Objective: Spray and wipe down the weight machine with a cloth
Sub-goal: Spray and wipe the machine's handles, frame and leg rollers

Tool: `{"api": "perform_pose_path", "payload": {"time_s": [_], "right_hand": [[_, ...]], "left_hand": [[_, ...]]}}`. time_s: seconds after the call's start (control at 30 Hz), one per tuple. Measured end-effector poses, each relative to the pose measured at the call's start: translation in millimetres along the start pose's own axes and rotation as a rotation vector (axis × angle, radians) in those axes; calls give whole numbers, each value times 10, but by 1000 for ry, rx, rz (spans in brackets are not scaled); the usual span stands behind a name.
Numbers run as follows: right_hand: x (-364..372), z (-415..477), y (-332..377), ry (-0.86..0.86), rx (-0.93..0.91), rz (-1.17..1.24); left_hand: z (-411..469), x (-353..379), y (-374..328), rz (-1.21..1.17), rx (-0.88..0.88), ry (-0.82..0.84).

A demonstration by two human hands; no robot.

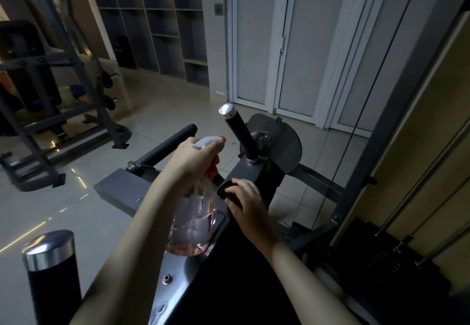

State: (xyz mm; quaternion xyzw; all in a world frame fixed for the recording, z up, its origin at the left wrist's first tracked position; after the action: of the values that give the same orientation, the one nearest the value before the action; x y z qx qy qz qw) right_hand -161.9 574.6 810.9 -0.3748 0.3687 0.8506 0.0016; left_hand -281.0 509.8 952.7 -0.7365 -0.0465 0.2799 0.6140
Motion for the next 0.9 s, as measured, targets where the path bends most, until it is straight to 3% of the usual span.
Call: {"api": "perform_pose_path", "payload": {"time_s": [0.13, 0.37, 0.73, 0.9], "right_hand": [[27, 1, -9, -28, -35, 31], [62, 4, -53, -69, -62, 49], [84, -10, -93, -84, -97, 4], [99, -19, -99, -73, -102, -15]], "left_hand": [[-32, 127, -29, 74, 9, 58], [11, 207, 19, 13, -4, -33], [54, 190, 60, 145, -16, -11], [38, 142, 86, 82, -14, -21]]}}
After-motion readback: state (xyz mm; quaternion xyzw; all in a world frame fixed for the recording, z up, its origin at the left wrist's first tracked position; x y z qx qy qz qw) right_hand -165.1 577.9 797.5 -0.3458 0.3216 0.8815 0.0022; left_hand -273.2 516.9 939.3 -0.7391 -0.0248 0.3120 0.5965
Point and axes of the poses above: each hand's wrist, its own z-axis towards the middle knuckle, its own x-axis out of the palm, y = z × x, the point moved 3 cm from there along z, towards the middle knuckle, and after that the axes turned 5 degrees about y, right-handed, at the moved point
